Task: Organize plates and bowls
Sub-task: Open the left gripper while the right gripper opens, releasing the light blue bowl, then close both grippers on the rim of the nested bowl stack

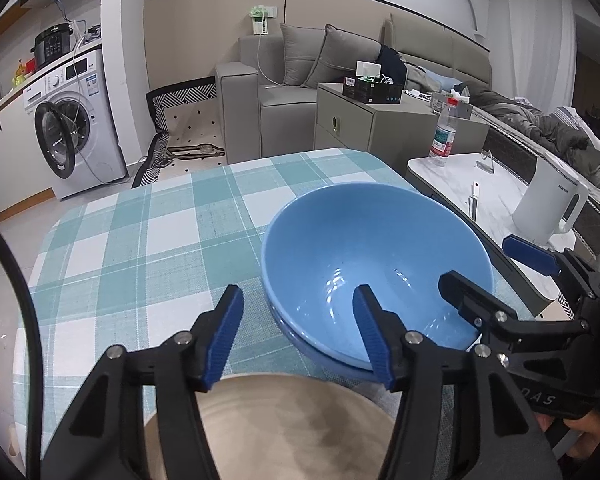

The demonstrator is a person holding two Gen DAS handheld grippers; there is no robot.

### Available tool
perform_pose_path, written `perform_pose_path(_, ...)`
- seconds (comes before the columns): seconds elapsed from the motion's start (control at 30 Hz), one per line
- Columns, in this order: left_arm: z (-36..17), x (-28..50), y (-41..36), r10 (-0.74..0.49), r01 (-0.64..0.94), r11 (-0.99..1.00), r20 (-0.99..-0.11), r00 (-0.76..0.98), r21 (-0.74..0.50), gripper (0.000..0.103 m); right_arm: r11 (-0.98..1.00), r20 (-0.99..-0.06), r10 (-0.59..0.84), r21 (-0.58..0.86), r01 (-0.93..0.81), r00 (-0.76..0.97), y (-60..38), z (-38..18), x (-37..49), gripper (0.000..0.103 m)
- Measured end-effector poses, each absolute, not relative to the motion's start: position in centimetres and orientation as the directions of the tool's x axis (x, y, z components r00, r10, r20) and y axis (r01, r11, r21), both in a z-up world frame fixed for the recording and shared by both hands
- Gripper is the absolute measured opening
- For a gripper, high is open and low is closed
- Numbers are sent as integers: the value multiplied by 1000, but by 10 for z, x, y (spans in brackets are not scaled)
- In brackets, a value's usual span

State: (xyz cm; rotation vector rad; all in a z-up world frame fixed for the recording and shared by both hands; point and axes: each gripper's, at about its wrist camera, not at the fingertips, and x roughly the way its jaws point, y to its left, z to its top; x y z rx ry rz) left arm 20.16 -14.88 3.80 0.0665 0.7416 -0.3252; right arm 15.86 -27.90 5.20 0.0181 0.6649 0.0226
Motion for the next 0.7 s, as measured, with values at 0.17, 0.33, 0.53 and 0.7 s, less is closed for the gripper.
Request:
perform_pose_path(0.17,39,202,-144,-264,305,950,-673,691,-60,79,998,-606,60,57,-32,793,-283,52,152,102)
perform_pose_path(0.33,38,204,-136,-288,294,950,-667,687,-106,100,996,-601,75,79,-34,796,-289,56,152,102)
perform_pose_path(0.53,31,212,-130,-320,277,945,-680,660,-176,103,989,-606,74,146,19,792,-314,56,155,102)
perform_pose_path(0.7,25,220,-126,-318,236,948,-701,639,-216,103,982,-620,82,185,44,780,-329,52,160,102)
